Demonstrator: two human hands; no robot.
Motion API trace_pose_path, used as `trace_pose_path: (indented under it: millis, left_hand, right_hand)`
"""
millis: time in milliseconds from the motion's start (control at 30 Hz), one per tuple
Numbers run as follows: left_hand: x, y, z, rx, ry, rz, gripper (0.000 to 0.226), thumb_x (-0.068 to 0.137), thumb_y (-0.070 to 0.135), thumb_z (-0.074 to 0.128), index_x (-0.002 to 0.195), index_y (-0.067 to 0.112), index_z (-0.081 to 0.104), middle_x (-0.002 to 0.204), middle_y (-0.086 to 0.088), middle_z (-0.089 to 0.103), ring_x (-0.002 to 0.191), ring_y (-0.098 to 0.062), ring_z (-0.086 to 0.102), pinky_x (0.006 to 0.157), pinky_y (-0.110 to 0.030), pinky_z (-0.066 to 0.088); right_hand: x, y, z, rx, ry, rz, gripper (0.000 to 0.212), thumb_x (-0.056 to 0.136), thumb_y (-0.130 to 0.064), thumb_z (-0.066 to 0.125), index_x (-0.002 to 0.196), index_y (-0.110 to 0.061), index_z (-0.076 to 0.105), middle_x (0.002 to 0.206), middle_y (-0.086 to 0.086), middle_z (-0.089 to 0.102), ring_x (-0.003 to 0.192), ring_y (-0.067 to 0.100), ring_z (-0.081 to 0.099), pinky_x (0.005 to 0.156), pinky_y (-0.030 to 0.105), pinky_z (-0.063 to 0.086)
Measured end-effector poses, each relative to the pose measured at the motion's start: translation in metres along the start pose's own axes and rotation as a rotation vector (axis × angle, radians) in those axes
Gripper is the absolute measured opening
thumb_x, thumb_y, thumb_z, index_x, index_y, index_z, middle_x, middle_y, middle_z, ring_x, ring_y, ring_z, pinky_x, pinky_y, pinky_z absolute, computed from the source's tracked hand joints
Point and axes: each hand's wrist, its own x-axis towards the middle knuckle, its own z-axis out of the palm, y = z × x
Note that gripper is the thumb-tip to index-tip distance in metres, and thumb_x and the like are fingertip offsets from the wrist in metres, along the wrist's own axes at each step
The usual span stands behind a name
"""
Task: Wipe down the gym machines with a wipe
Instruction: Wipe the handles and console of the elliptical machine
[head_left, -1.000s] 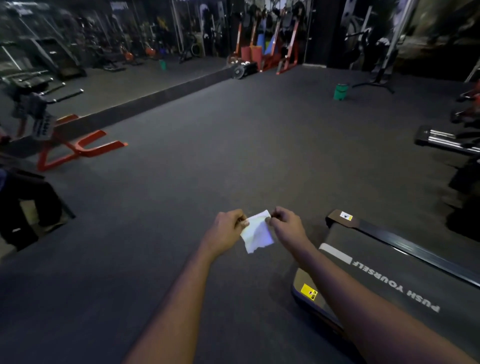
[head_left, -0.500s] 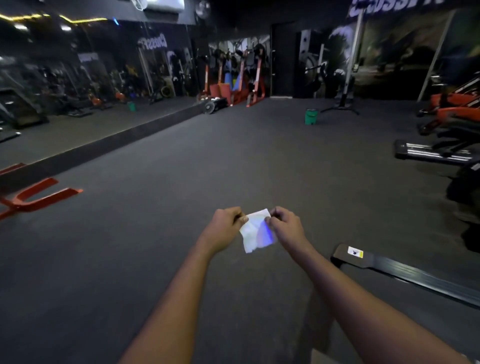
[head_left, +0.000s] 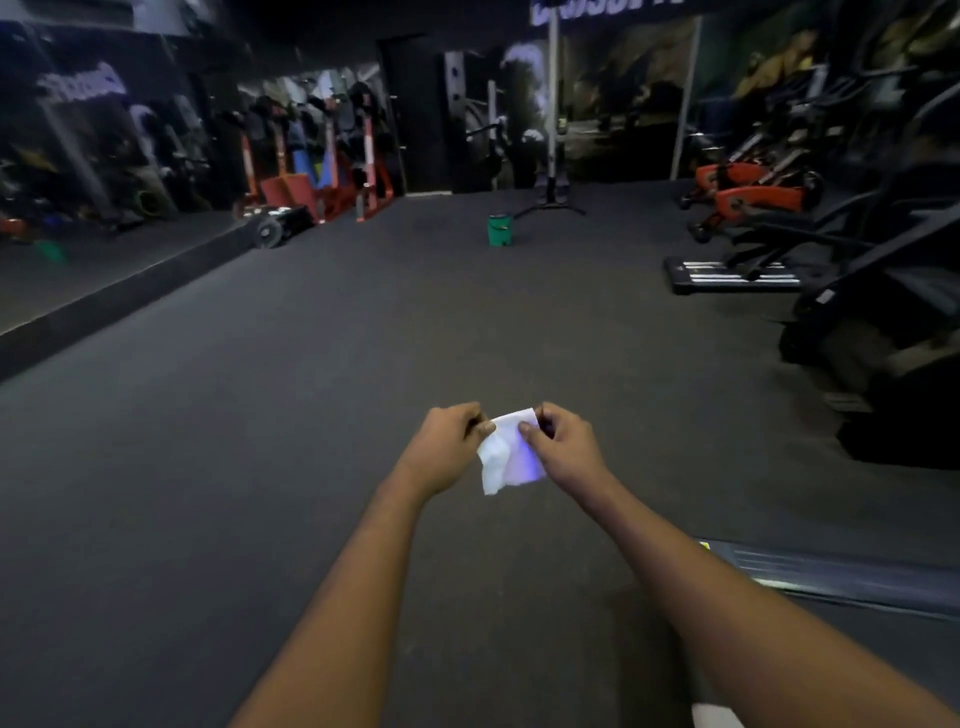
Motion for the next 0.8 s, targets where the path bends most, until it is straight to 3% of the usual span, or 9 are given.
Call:
trace_pose_path:
  millis: [100,267,467,633,800]
  left_hand:
    - [0.088,-0.024,-0.002,-0.031,-0.053,0.043,0.025,0.099,0.022,0.058,0.080,0.006,0.057,0.074,-0.012,0.063,0.063,-0.018,0.044,0.061,-0.035,0.042]
    - [0.230,-0.045,0.005,-0.046,-0.135,0.160,0.024,0.099,0.021,0.057,0.079,0.008,0.057,0.073,-0.010,0.062,0.063,-0.018,0.044,0.059,-0.029,0.037]
    - [0.386,-0.059,0.050,-0.065,-0.207,0.228,0.024,0.100,0.021,0.057,0.078,0.010,0.057,0.071,-0.004,0.062,0.061,-0.014,0.046,0.059,-0.029,0.038]
    - [0.527,-0.052,0.081,-0.051,-0.205,0.226,0.023,0.099,0.022,0.058,0.078,0.012,0.058,0.069,0.002,0.061,0.063,-0.014,0.051,0.060,-0.029,0.041]
    - [0.657,-0.042,0.104,-0.067,-0.201,0.250,0.020,0.100,0.021,0.058,0.082,0.012,0.060,0.074,-0.001,0.065,0.070,-0.022,0.059,0.063,-0.036,0.047]
  right_hand:
    - [0.076,0.008,0.008,-0.031,0.094,0.026,0.019,0.095,-0.011,0.063,0.079,-0.002,0.061,0.068,0.001,0.058,0.061,0.008,0.046,0.055,0.020,0.038]
    - [0.194,0.029,0.006,-0.112,0.216,0.030,0.022,0.094,-0.008,0.064,0.073,-0.007,0.057,0.066,0.000,0.056,0.060,0.009,0.044,0.054,0.016,0.035]
    - [0.341,0.090,-0.020,-0.155,0.271,0.055,0.021,0.092,-0.007,0.064,0.073,-0.002,0.058,0.064,-0.002,0.056,0.062,0.009,0.045,0.055,0.019,0.036]
    - [0.472,0.122,-0.055,-0.142,0.289,0.045,0.025,0.089,-0.020,0.060,0.072,-0.002,0.056,0.063,0.006,0.055,0.062,0.010,0.045,0.057,0.030,0.037]
    - [0.598,0.143,-0.092,-0.191,0.294,0.067,0.025,0.096,-0.011,0.063,0.072,-0.006,0.055,0.063,-0.001,0.052,0.058,0.008,0.043,0.053,0.019,0.032]
